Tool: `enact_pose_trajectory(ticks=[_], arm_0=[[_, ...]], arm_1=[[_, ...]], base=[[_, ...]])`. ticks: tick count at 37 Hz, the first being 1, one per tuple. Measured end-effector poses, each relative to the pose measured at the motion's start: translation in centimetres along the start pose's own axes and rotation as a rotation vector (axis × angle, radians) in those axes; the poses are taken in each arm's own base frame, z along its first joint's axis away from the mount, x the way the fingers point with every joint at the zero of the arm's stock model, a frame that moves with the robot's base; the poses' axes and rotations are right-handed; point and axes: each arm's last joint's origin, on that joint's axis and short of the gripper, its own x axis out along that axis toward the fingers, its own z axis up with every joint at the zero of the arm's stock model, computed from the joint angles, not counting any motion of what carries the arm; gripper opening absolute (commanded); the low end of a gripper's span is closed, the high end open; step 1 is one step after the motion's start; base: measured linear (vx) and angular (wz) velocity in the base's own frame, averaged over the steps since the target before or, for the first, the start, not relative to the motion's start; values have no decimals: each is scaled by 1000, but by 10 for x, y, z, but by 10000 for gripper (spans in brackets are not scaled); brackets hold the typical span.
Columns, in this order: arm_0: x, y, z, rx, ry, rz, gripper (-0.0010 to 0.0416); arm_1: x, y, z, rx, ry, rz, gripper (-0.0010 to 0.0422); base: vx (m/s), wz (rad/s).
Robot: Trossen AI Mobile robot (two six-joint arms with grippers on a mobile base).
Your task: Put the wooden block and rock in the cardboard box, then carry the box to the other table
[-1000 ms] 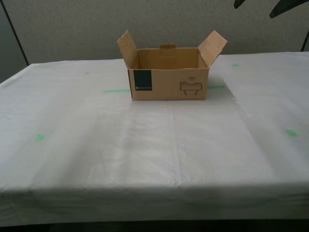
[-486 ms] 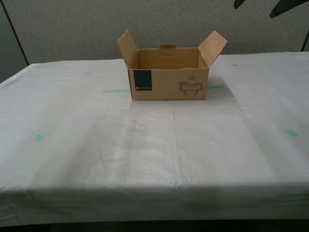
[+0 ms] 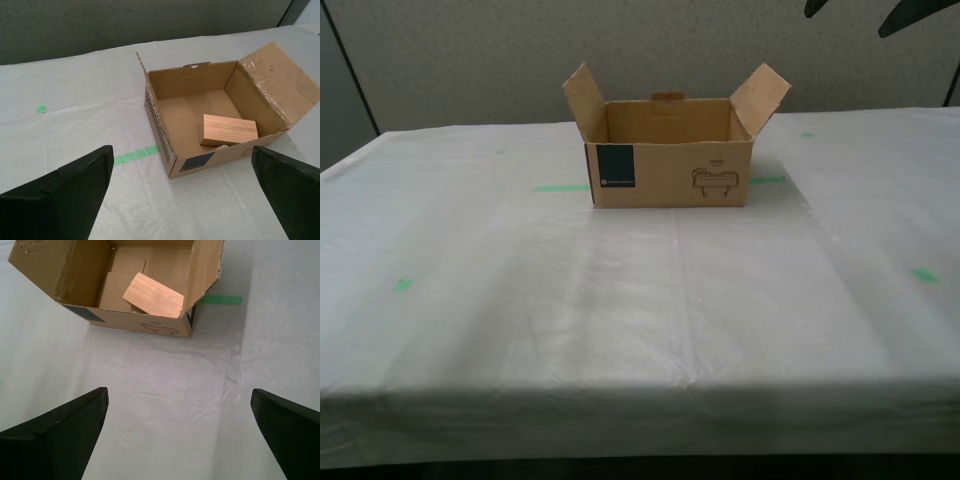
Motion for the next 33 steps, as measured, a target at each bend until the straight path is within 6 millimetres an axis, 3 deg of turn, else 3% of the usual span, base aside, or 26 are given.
enact_pose_trajectory(ticks=[33], arm_0=[[0,0,0,0,0,0,398]], arm_1=[[0,0,0,0,0,0,378]], base=[[0,0]])
